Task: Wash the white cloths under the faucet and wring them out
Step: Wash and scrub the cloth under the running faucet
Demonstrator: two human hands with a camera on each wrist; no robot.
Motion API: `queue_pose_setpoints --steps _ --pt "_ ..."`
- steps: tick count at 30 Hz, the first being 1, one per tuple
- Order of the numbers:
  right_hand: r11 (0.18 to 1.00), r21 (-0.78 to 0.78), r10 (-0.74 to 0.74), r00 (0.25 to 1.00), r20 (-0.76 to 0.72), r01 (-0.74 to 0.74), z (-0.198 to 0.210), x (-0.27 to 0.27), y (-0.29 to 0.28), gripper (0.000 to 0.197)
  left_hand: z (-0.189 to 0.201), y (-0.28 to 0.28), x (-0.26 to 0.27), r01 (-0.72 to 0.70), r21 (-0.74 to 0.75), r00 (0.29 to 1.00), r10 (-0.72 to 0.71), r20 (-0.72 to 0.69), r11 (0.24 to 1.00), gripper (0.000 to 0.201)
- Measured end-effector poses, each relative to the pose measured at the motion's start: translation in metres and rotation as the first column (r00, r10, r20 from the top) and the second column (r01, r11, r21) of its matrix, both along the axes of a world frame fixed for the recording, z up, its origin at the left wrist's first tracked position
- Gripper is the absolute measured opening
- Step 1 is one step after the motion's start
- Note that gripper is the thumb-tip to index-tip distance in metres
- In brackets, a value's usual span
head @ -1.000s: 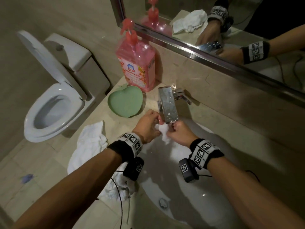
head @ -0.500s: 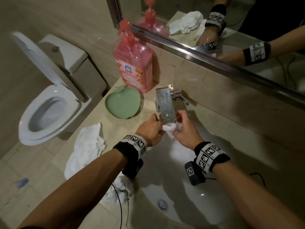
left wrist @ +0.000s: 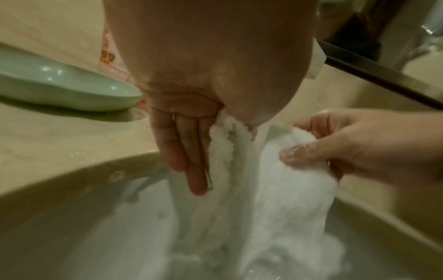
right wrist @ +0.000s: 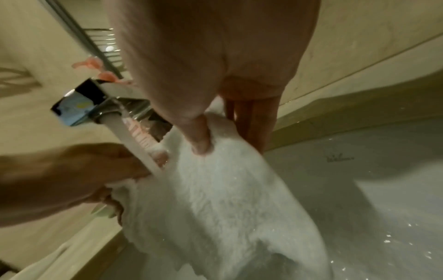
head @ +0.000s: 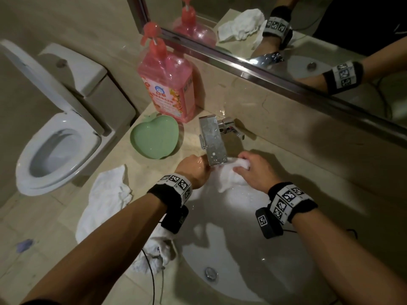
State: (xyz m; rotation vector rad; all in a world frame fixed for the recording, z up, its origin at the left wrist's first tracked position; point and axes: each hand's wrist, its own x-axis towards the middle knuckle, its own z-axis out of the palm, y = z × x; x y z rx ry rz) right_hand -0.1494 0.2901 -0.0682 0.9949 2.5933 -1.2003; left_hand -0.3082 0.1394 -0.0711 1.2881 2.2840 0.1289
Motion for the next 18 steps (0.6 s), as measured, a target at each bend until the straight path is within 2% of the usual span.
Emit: queue_pose_setpoints --steps 1,3,5,7,8,9,10,12,14,15,16,18 --pt "1.000 0.027 -0.011 1.000 0.015 0.010 0.000 -0.001 -0.002 0.024 0.001 0.002 0.000 -0.040 -0.012 0.999 0.040 0.004 0.999 0.038" --pt "0.997 0.055 -0.054 0.998 0.042 0.052 -0.001 -0.003 -0.011 0.043 0.002 0.006 0.001 -0.145 -0.048 0.982 0.150 0.113 0.988 0.033" --pt "0.992 0.040 -0.123 0.992 0.011 0.122 -0.002 -0.007 -0.023 0.045 0.004 0.009 0.003 -0.245 -0.110 0.927 0.266 0.264 0.963 0.031" --pt "0.984 -0.025 -0.177 0.983 -0.046 0.176 -0.005 -0.012 -0.038 0.027 0.007 0.009 0.006 -0.330 -0.166 0.818 0.369 0.441 0.929 0.030" --pt "0.976 -0.119 -0.189 0.980 -0.066 0.180 -0.005 -0.014 -0.045 0.025 0.009 0.009 0.008 -0.388 -0.174 0.749 0.420 0.512 0.905 0.030" --pt "0.959 -0.230 -0.189 0.979 -0.076 0.167 -0.005 -0.017 -0.052 0.032 0.013 0.007 0.009 -0.437 -0.164 0.698 0.449 0.558 0.884 0.029" --pt "0.935 -0.324 -0.178 0.980 -0.086 0.141 -0.004 -0.019 -0.058 0.044 0.017 0.004 0.010 -0.455 -0.137 0.682 0.443 0.582 0.880 0.027" --pt "0.920 -0.382 -0.144 0.984 -0.108 0.093 -0.007 -0.023 -0.065 0.065 0.021 -0.003 0.013 -0.440 -0.080 0.663 0.383 0.643 0.895 0.017" --pt "0.940 -0.325 -0.142 0.984 -0.111 0.099 -0.009 -0.029 -0.066 0.063 0.027 -0.012 0.021 -0.458 -0.068 0.550 0.342 0.761 0.886 0.015" --pt "0.941 -0.313 -0.167 0.981 -0.101 0.128 -0.009 -0.031 -0.065 0.053 0.027 -0.016 0.022 -0.470 -0.053 0.534 0.331 0.778 0.881 0.019" --pt "0.927 -0.336 -0.211 0.973 -0.097 0.168 -0.009 -0.033 -0.063 0.043 0.025 -0.019 0.021 -0.465 -0.008 0.587 0.315 0.746 0.885 0.023" --pt "0.893 -0.392 -0.273 0.959 -0.078 0.222 -0.010 -0.035 -0.059 0.031 0.023 -0.023 0.013 -0.378 0.097 0.808 0.277 0.521 0.921 0.030"
